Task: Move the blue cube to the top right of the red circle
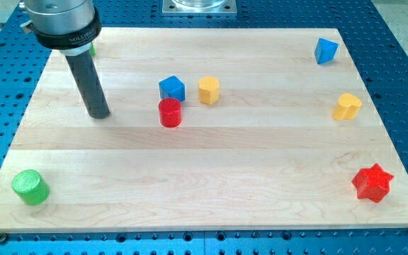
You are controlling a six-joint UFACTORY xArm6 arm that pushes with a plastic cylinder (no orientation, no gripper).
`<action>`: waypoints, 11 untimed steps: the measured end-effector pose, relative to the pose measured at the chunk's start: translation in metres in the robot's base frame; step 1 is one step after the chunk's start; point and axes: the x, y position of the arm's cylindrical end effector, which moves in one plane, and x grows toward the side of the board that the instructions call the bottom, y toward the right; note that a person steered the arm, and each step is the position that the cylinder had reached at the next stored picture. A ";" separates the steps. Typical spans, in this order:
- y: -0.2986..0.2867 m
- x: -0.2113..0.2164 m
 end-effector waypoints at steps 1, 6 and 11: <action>0.029 -0.014; 0.093 -0.043; 0.128 -0.057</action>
